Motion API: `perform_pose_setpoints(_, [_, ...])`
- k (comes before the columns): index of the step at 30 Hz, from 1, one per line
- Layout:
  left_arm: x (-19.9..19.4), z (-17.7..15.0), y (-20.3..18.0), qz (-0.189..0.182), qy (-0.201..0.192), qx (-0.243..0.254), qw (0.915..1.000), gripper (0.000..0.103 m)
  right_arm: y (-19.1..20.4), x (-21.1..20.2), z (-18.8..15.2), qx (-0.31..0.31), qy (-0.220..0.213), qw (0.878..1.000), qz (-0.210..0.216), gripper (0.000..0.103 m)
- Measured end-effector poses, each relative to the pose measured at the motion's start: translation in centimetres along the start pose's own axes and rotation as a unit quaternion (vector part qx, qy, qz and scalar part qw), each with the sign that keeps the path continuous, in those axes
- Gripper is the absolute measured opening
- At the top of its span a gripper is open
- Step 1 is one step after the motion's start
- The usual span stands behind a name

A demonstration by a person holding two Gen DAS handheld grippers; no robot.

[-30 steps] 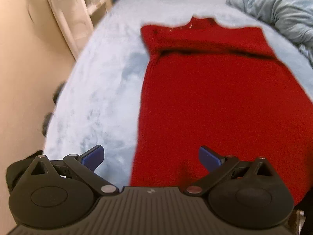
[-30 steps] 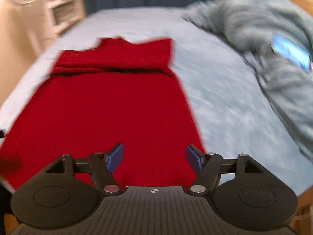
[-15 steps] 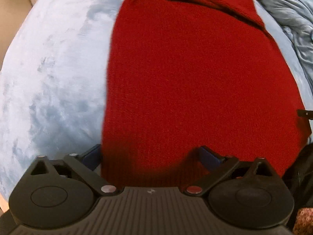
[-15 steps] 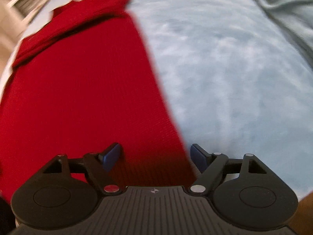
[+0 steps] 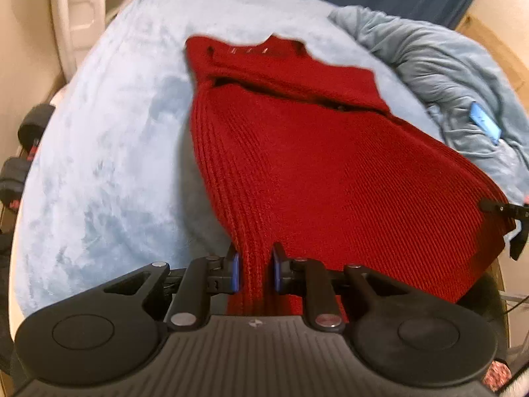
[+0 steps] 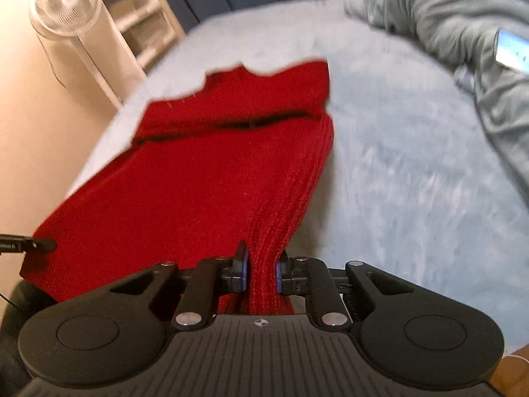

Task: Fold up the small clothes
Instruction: 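Grasp the cardigan hem edge with both grippers side by side, then lift the hem with both grippers and fold it over toward the collar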

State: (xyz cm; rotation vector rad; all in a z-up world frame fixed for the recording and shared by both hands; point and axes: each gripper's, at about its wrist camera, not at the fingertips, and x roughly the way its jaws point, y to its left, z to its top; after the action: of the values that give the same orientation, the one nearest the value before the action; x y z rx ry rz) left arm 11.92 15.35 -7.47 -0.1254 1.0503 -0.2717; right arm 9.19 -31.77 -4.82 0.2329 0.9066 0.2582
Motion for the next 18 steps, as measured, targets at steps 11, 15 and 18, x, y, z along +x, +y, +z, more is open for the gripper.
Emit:
perform_pose_setpoints(11, [-3.4, -9.8, 1.0, -0.026, 0.049, -0.024, 0.9982, 0.020, -0.8, -5.8, -11.4, 0.092, 0.037, 0.995, 0.021, 0.015])
perform_pose_setpoints(15, [-2.9, -9.3, 2.1, -0.031, 0.055, -0.046, 0.9970, 0.020, -2.0, -6.0, -10.7, 0.131, 0.035, 0.990, 0.029, 0.015])
perform_pose_setpoints(18, [-2.9, -6.6, 2.3, -0.045, 0.045, -0.060, 0.9962, 0.020, -2.0, -5.4, -7.3, 0.142, 0.039, 0.988, 0.039, 0.015])
